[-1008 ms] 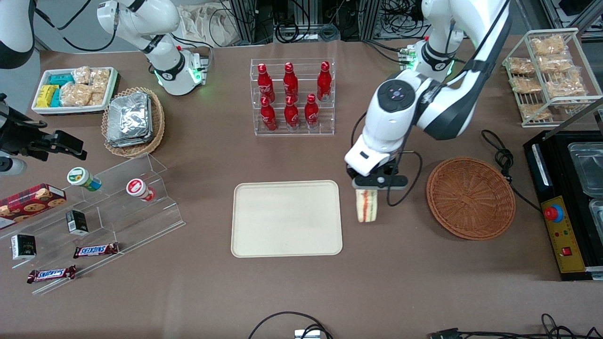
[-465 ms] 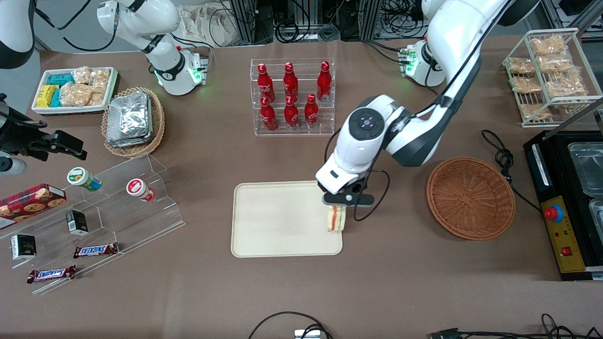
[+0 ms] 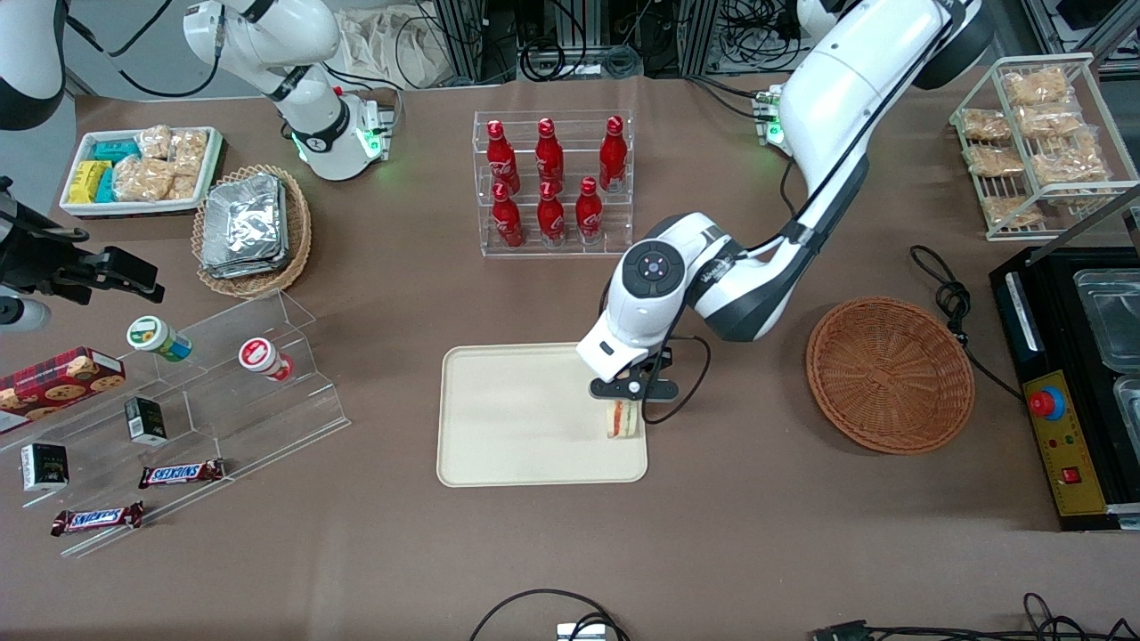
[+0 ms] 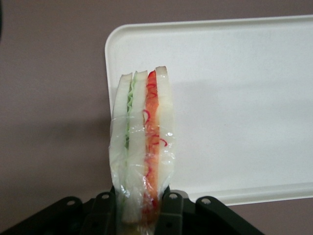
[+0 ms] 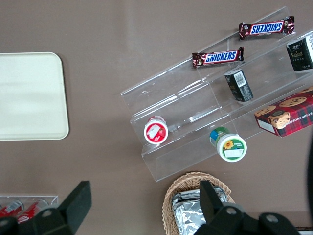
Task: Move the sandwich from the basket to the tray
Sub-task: 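Lower the held sandwich onto the tray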
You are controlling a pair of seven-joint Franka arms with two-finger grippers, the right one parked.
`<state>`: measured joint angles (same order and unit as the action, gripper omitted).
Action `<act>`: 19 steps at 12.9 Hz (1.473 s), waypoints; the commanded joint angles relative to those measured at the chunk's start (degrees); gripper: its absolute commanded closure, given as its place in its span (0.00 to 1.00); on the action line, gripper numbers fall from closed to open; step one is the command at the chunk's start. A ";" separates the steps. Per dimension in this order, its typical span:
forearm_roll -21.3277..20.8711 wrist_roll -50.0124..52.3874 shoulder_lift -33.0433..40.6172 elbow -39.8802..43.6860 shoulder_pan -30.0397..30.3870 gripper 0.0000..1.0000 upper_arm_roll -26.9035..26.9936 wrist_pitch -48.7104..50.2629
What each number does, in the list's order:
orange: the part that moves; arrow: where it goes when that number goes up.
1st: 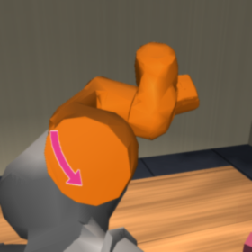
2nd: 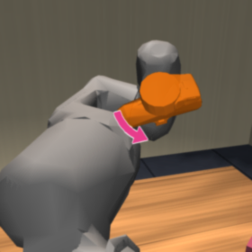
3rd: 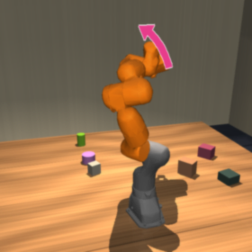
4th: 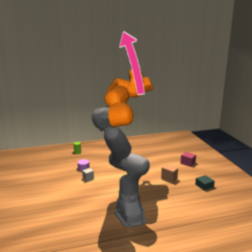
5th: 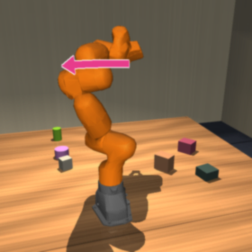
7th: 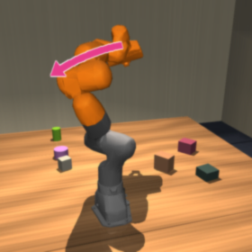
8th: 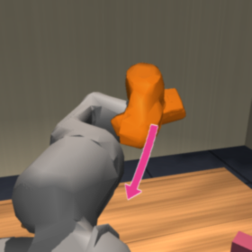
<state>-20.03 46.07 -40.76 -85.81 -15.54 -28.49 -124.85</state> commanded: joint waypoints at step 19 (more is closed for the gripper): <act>-4.75 4.29 -7.14 5.83 -3.19 0.01 0.28 1.36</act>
<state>-23.57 48.04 -47.84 -81.92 -17.95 -28.45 -124.83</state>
